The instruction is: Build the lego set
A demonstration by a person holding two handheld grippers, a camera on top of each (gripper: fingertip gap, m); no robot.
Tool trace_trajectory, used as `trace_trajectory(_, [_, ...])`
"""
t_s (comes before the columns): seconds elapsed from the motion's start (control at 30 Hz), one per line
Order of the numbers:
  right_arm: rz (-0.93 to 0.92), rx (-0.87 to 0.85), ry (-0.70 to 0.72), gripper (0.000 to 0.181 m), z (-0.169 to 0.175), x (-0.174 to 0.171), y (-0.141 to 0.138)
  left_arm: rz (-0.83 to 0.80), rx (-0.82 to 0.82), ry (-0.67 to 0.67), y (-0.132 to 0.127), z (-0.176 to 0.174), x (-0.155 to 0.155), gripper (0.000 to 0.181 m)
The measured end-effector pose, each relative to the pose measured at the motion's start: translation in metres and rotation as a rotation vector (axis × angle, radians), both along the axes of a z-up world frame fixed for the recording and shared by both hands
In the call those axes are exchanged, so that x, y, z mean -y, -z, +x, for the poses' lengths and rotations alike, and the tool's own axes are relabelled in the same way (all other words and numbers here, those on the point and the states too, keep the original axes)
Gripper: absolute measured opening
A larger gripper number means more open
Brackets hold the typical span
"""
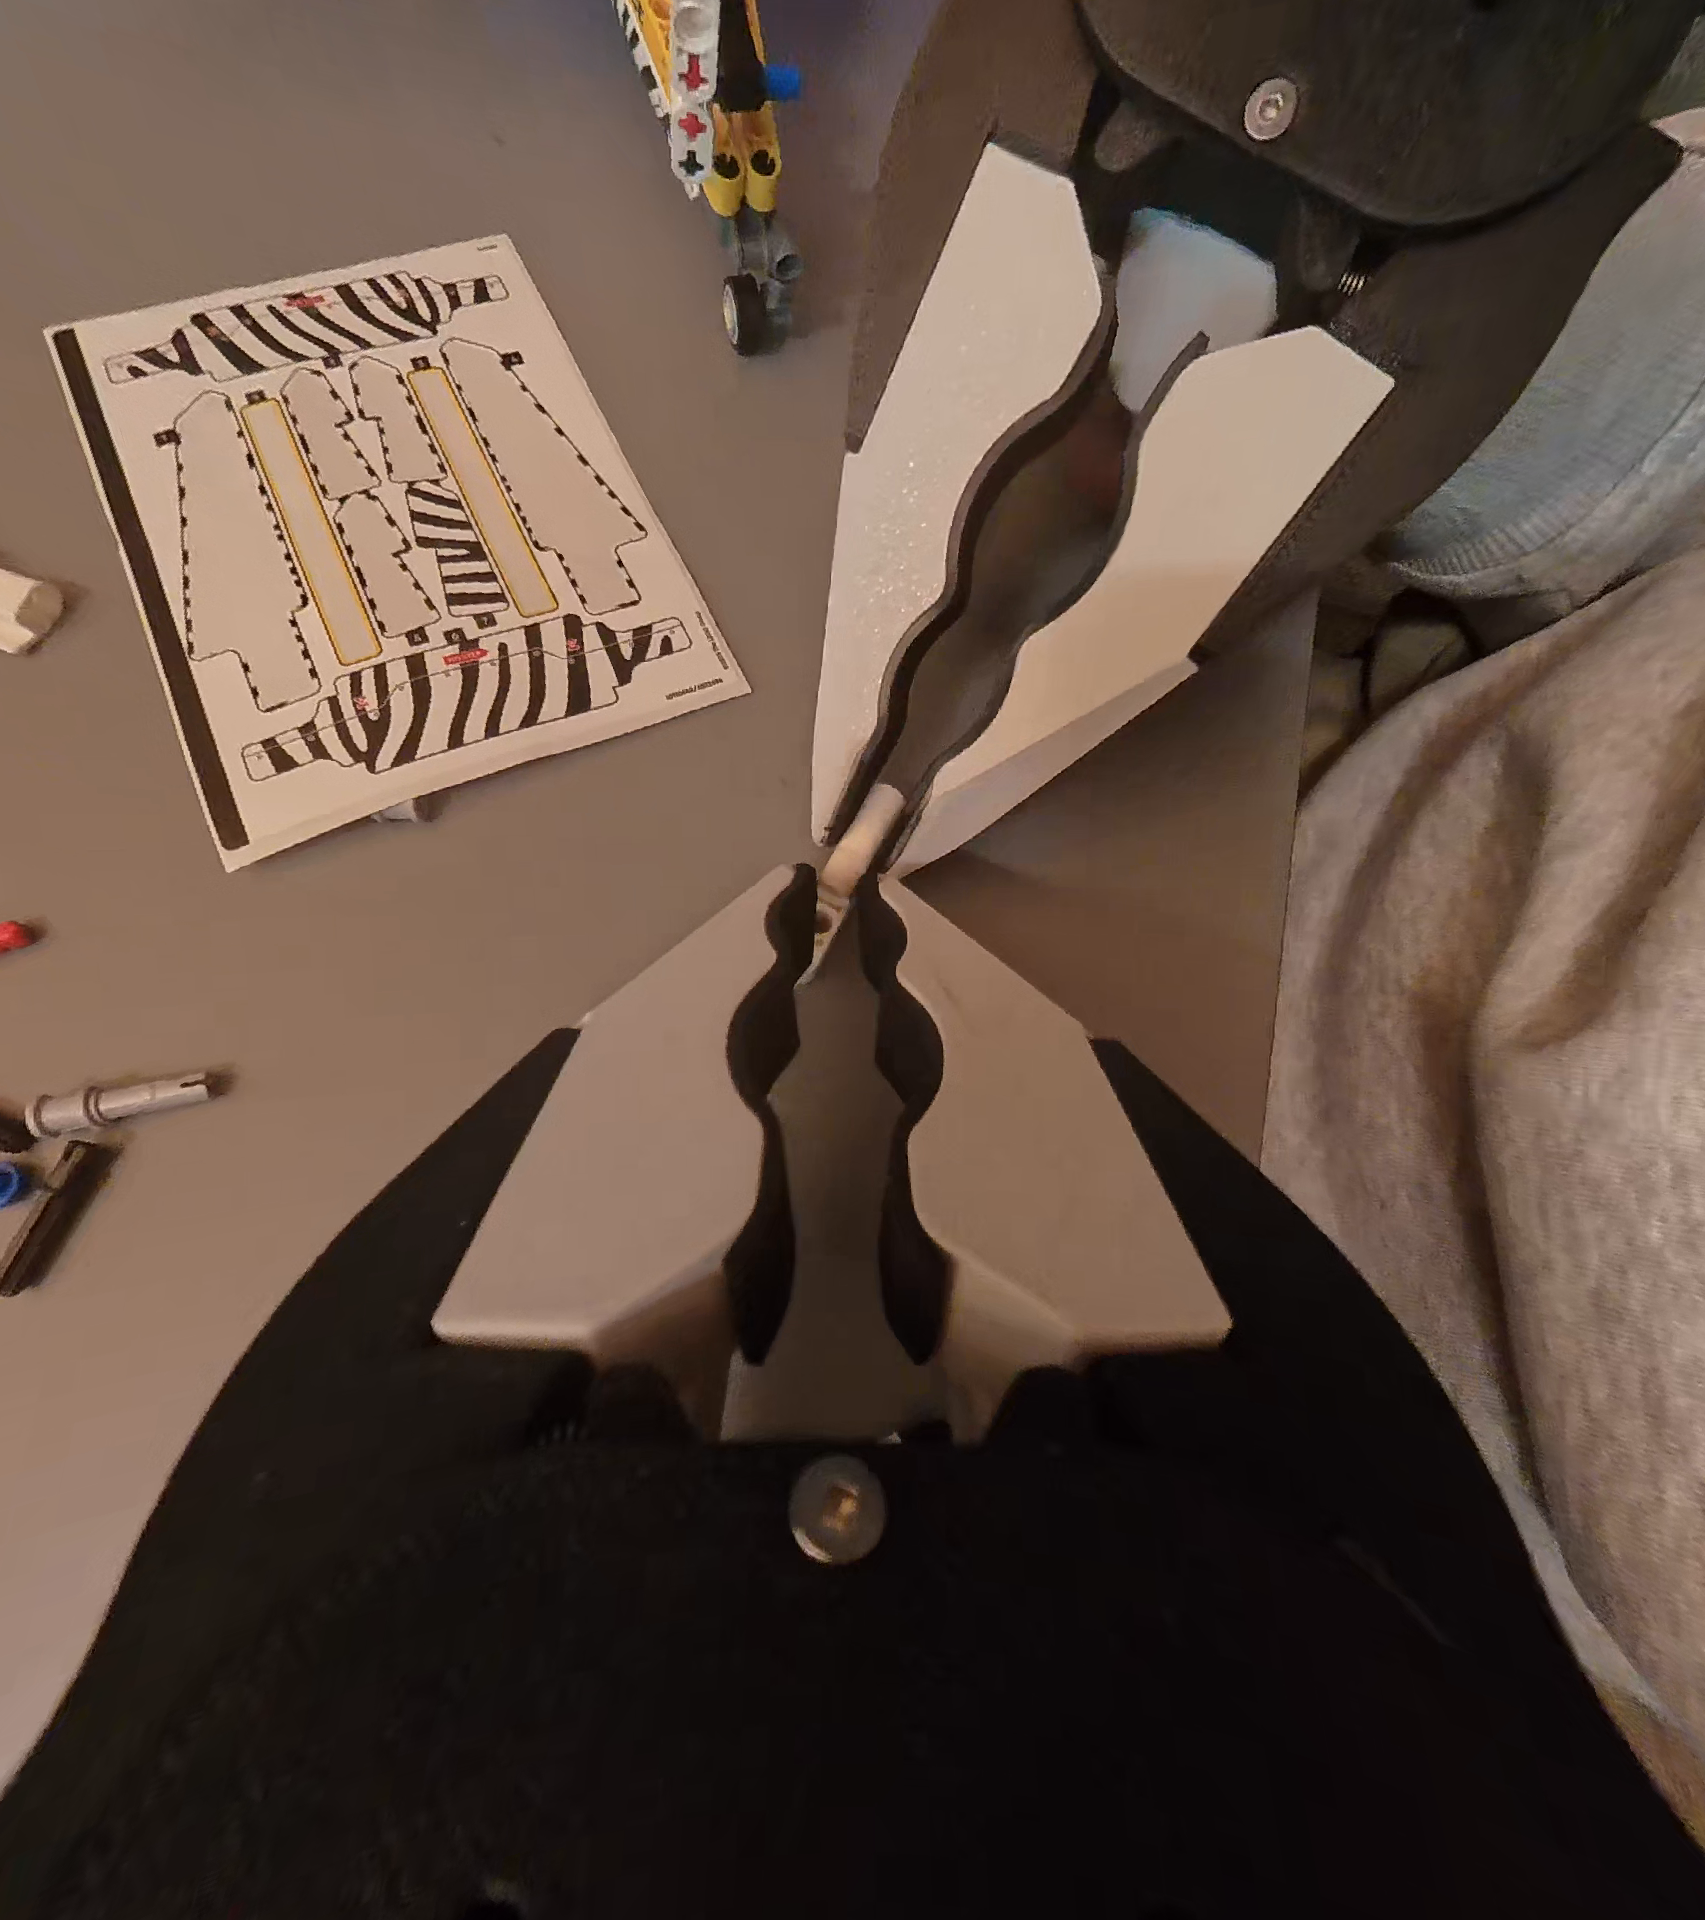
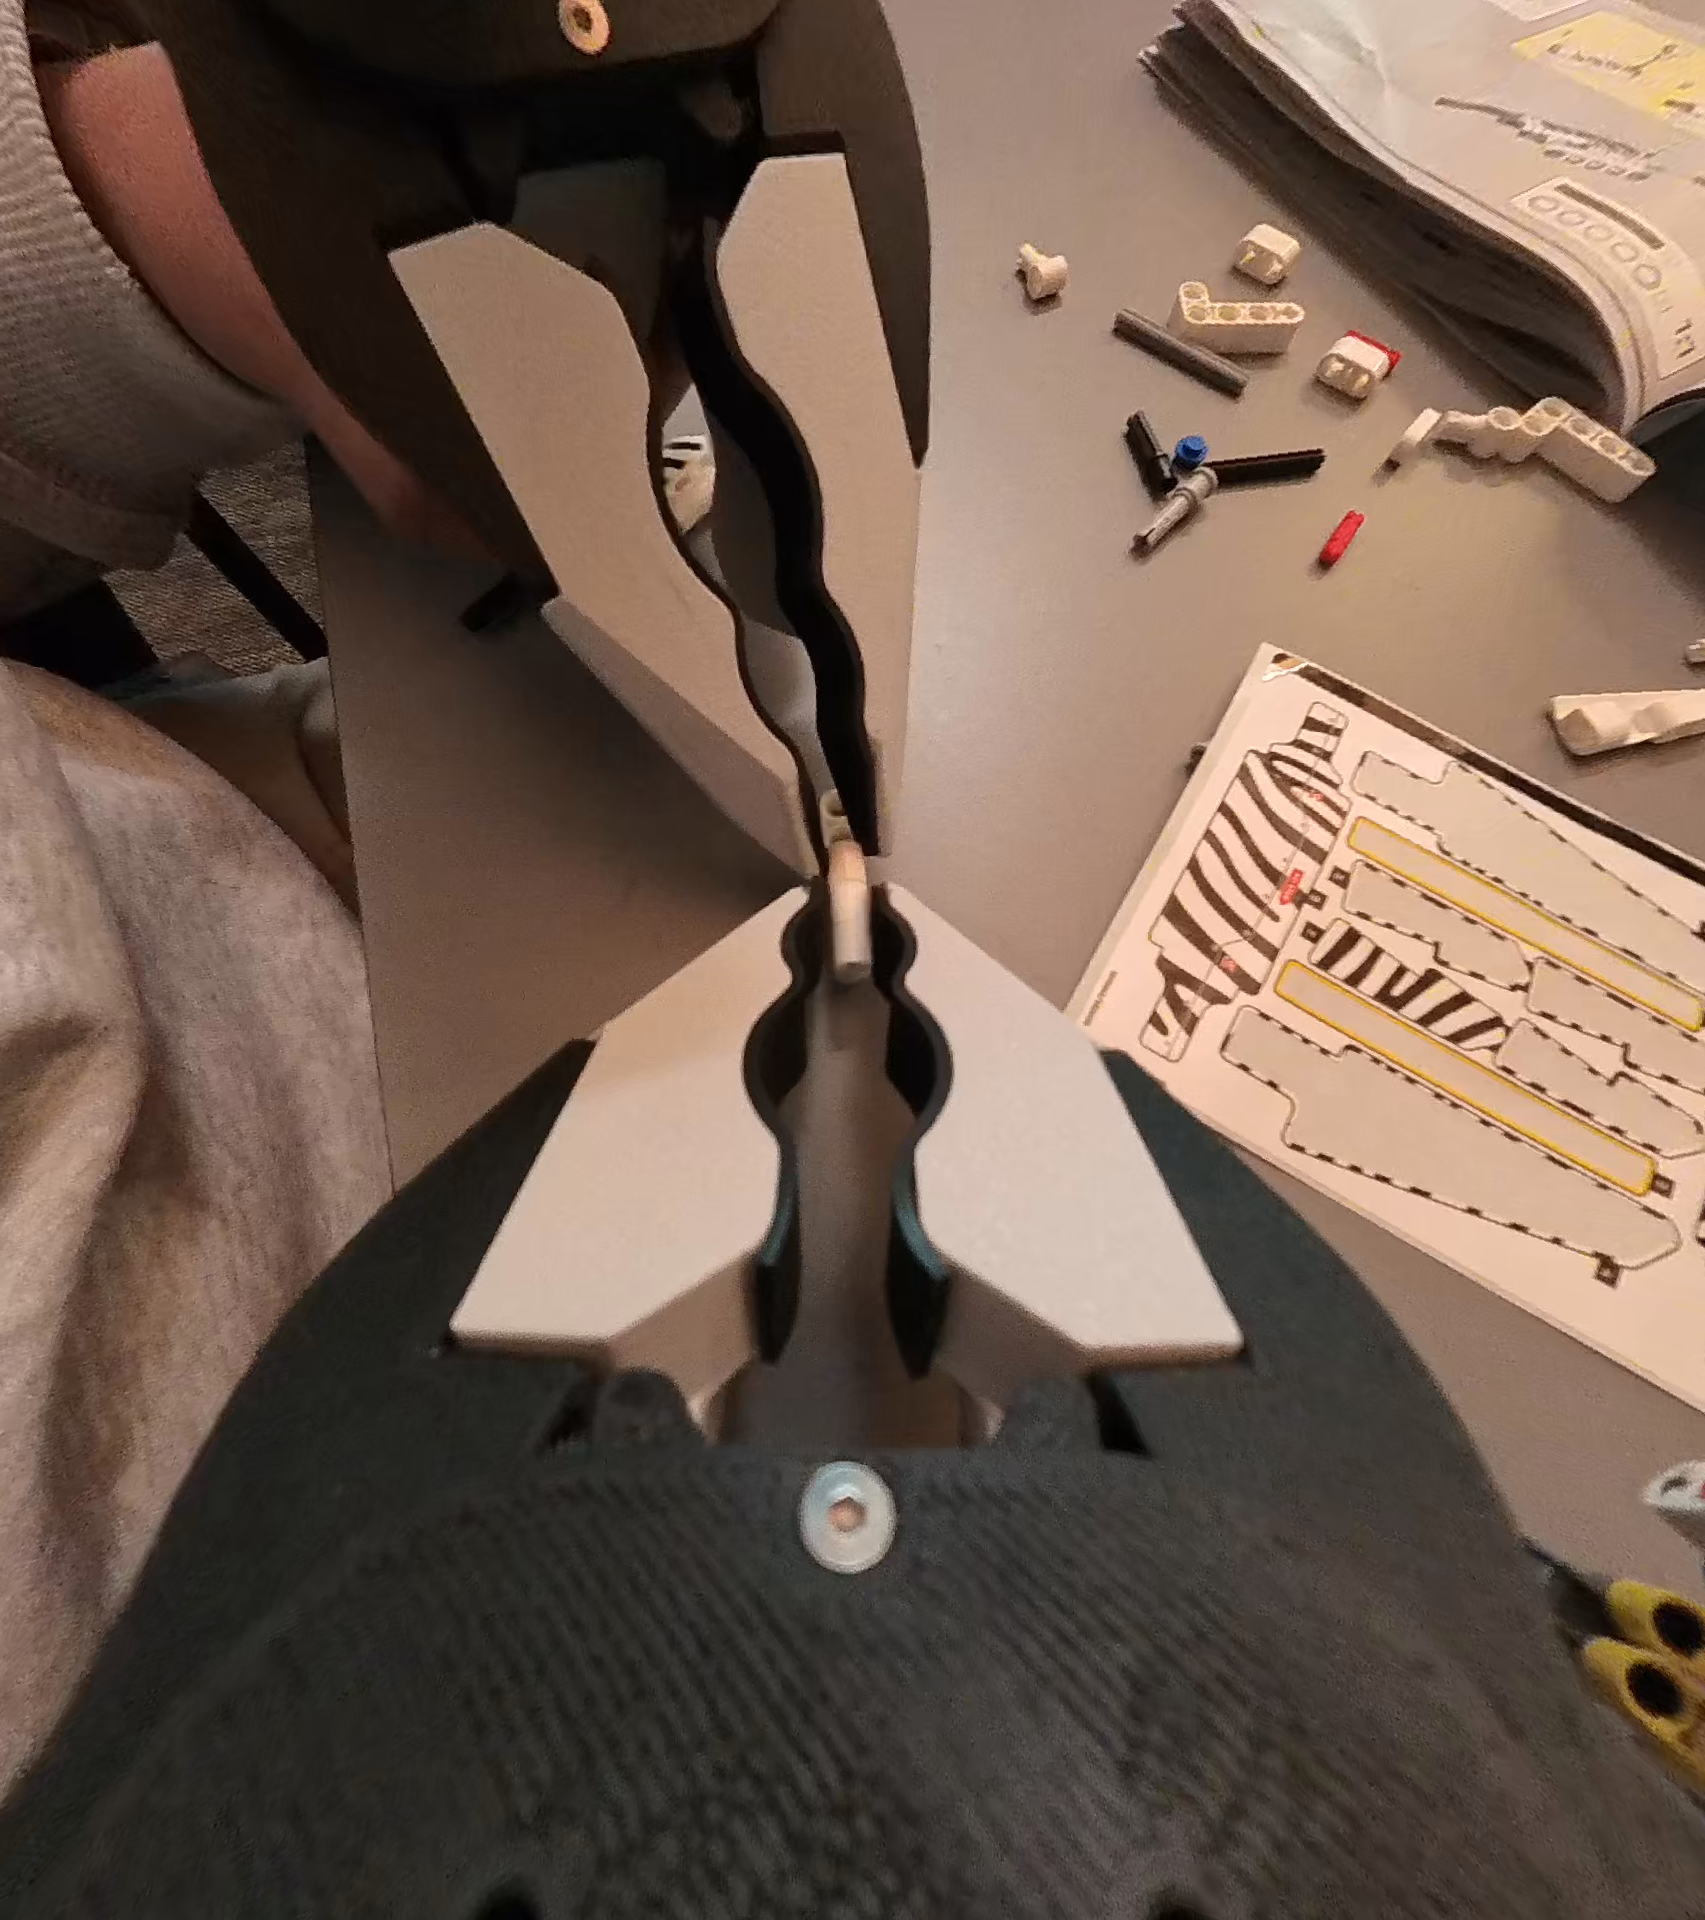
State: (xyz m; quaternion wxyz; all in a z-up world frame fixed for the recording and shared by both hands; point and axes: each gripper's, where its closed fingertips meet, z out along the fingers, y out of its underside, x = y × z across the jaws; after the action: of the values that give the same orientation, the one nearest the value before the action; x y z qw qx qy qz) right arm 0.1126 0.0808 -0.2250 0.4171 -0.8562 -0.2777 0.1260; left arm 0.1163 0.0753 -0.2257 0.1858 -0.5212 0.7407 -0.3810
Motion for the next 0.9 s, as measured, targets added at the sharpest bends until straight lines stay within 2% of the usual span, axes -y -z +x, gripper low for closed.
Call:
trace_trajectory(0.1, [0.025, 0.019, -0.018, 0.017, -0.002, 0.002, -0.001, -0.039, -0.027, 0.000, 0.002, 0.000, 0.000, 0.006])
trace_trajectory(0.17, [0.027, 0.033, -0.015, 0.018, 0.000, 0.004, 0.000, -0.043, -0.044, -0.002, 0.004, 0.000, 0.000, 0.006])
trace_trajectory(0.27, [-0.007, 0.049, 0.007, 0.016, 0.011, 0.006, 0.005, -0.039, -0.043, -0.002, 0.004, 0.000, 0.000, 0.005])
trace_trajectory(0.43, [0.011, -0.028, -0.022, 0.006, 0.009, 0.009, -0.004, -0.058, -0.050, 0.004, 0.004, -0.001, 0.001, 0.005])
trace_trajectory(0.9, [-0.001, -0.029, -0.038, 0.006, 0.007, 0.010, -0.003, -0.059, -0.057, -0.013, 0.005, 0.002, 0.002, 0.005])
